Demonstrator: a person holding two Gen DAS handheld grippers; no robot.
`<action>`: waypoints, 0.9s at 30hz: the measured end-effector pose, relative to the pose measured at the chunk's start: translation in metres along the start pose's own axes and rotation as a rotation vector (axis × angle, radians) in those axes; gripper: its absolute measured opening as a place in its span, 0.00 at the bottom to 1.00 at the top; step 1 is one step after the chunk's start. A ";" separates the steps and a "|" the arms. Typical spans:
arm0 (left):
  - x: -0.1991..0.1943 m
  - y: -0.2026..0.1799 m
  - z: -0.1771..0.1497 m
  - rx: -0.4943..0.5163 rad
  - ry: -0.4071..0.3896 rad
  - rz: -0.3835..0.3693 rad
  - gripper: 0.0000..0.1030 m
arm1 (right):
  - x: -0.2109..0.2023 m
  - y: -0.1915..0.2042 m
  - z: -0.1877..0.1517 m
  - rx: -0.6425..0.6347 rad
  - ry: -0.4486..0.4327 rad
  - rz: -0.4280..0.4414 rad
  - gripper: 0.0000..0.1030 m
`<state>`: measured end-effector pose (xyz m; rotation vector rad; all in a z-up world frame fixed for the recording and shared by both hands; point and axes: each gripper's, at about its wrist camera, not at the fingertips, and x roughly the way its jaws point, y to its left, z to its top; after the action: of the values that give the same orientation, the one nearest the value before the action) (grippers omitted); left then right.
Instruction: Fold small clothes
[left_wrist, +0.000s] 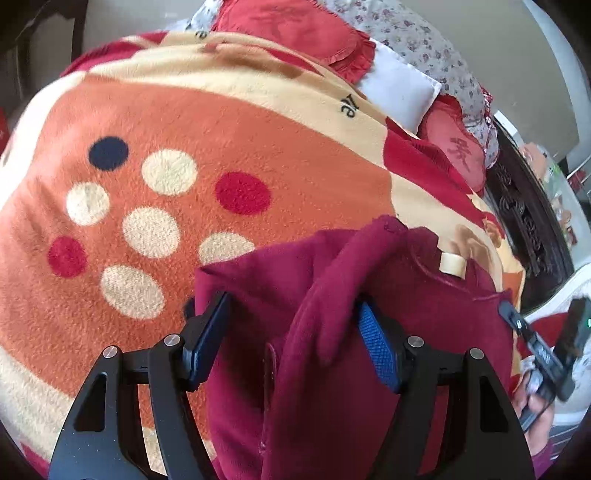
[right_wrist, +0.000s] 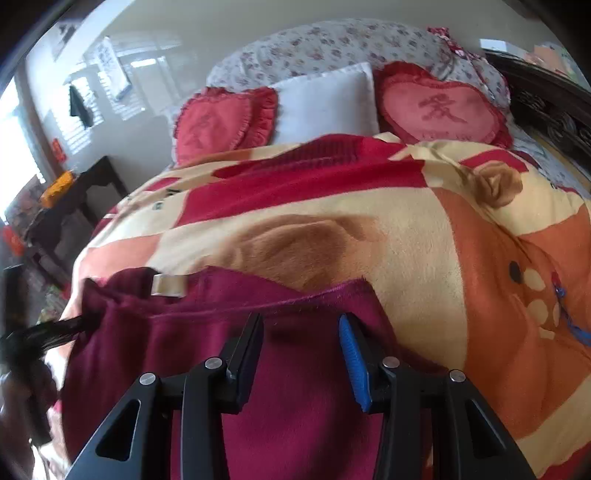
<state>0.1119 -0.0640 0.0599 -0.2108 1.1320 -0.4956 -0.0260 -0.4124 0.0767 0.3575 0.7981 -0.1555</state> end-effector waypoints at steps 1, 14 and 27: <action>-0.003 0.000 -0.001 0.005 -0.005 -0.007 0.68 | -0.009 -0.001 -0.004 0.001 -0.007 0.014 0.44; -0.083 0.014 -0.092 0.103 0.027 -0.159 0.68 | -0.092 -0.029 -0.112 0.056 0.092 0.104 0.46; -0.075 0.016 -0.135 0.168 0.076 -0.101 0.67 | -0.102 -0.022 -0.132 0.061 0.107 0.063 0.06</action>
<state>-0.0311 -0.0022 0.0576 -0.1043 1.1509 -0.6898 -0.1907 -0.3843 0.0601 0.4509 0.8881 -0.1020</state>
